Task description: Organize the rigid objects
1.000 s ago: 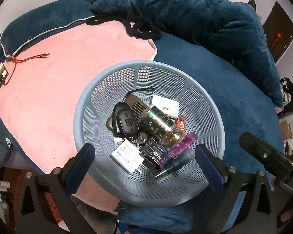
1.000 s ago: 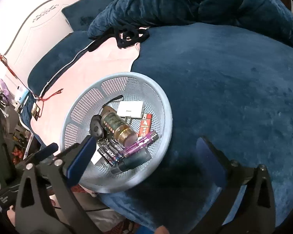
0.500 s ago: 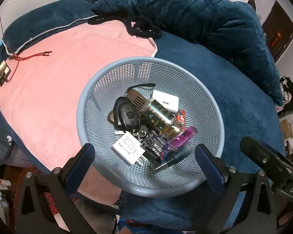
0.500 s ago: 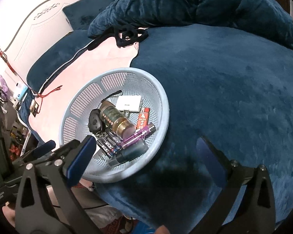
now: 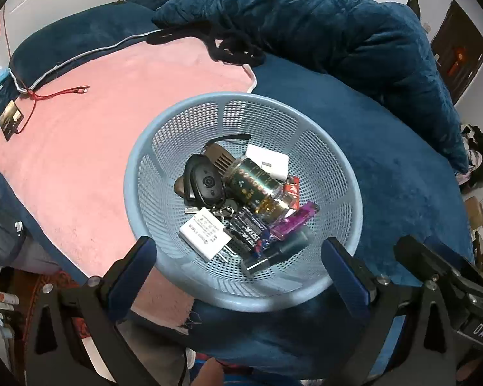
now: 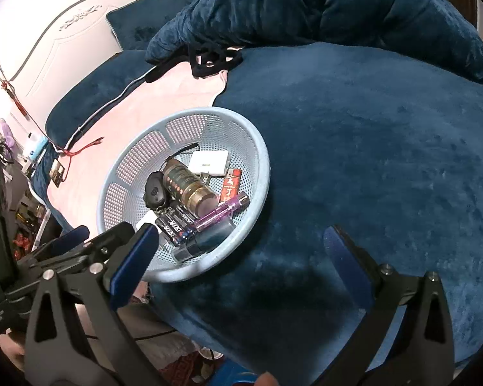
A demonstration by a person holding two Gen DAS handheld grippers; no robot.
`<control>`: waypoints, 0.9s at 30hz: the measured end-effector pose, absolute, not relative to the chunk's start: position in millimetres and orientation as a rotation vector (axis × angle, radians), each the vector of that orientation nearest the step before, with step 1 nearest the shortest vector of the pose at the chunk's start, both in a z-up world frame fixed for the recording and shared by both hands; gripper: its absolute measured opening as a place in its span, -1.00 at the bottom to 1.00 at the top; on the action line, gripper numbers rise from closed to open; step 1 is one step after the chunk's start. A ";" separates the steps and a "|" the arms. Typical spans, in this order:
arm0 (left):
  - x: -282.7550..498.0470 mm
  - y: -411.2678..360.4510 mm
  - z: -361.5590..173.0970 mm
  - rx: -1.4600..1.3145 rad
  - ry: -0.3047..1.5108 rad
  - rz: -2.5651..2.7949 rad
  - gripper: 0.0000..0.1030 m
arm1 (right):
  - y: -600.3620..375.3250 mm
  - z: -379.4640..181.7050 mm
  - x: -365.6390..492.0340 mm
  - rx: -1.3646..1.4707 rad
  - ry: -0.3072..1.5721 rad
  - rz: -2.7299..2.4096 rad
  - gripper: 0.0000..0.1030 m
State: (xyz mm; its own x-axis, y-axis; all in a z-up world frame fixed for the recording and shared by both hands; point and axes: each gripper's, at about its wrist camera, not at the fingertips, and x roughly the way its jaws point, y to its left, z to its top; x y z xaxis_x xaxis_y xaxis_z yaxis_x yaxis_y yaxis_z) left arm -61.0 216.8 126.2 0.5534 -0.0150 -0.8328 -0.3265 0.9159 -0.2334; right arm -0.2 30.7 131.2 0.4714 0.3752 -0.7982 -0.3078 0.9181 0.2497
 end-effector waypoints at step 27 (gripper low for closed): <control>-80.3 157.2 129.9 -0.242 0.934 0.290 0.98 | -22.6 131.7 -35.9 0.079 0.939 0.362 1.00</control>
State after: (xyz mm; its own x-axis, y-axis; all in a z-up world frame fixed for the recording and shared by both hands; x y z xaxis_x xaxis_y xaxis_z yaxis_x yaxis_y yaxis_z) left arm -80.3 157.2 129.9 0.5610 0.1395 -0.8160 -0.3471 0.9345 -0.0789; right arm -35.9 -22.6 131.7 0.5351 0.3378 -0.7743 -0.2701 0.9369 0.2221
